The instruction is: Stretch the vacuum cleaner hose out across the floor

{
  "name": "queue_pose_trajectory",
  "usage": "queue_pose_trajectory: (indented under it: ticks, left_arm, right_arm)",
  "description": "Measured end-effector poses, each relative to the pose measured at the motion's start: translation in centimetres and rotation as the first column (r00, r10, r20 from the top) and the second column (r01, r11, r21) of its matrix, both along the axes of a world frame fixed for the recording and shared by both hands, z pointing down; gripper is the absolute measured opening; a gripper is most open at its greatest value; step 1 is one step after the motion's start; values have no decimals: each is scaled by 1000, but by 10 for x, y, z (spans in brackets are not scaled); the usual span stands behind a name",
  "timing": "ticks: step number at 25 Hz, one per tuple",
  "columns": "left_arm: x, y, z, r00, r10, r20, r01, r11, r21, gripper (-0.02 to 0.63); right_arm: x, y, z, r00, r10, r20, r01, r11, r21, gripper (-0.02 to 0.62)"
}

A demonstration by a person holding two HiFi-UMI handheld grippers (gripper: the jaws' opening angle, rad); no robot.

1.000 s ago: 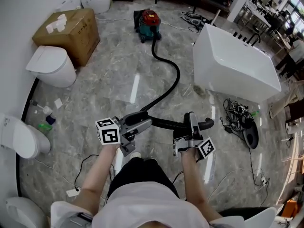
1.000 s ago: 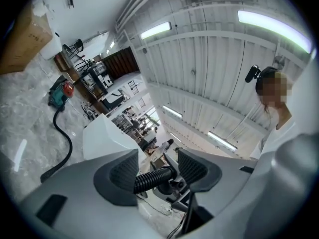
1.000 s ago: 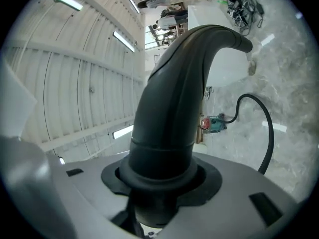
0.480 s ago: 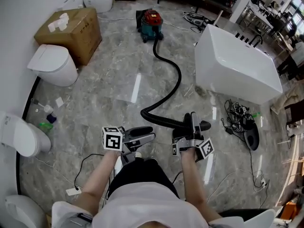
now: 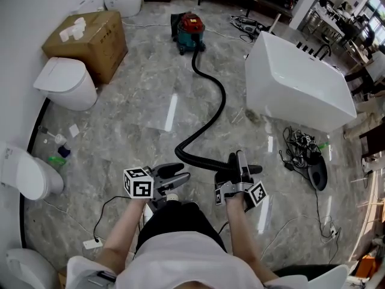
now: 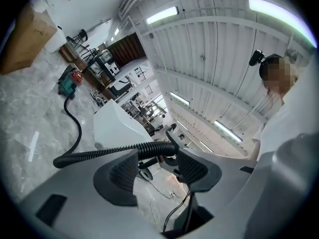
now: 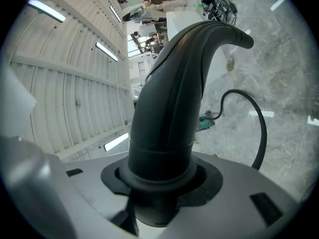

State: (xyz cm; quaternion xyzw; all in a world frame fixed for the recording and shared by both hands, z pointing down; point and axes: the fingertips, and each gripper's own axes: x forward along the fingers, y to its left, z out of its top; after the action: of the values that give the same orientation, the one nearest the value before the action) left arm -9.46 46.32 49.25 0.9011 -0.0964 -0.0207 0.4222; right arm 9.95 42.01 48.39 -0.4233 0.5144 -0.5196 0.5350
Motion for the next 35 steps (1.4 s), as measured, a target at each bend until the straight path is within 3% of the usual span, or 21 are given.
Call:
queue_pose_trajectory:
  ticks: [7, 15, 25, 27, 30, 32, 35]
  left_arm:
    - [2, 2, 0, 1000, -2, -11, 2, 1000, -9, 235]
    - [1, 4, 3, 1000, 18, -17, -18, 1000, -18, 235]
    - [8, 5, 0, 999, 36, -26, -37, 999, -26, 235]
    - [9, 4, 0, 999, 36, -27, -36, 999, -25, 235]
    - [10, 5, 1, 999, 35, -31, -36, 999, -29, 235]
    - [10, 5, 2, 999, 37, -32, -38, 999, -33, 235]
    - [9, 3, 3, 999, 40, -35, -41, 998, -38, 235]
  right_arm:
    - [0, 26, 47, 999, 22, 25, -18, 988, -153, 204]
    - [-7, 35, 77, 999, -11, -37, 2, 970, -245, 207]
    - [-8, 48, 113, 1000, -12, -13, 6, 934, -358, 260]
    - [-5, 54, 124, 1000, 0, -28, -12, 905, -425, 274]
    - [10, 77, 155, 991, 63, -116, -120, 793, -597, 311]
    - [17, 95, 169, 985, 95, -142, -166, 731, -662, 326]
    - [15, 107, 173, 987, 103, -123, -159, 710, -686, 347]
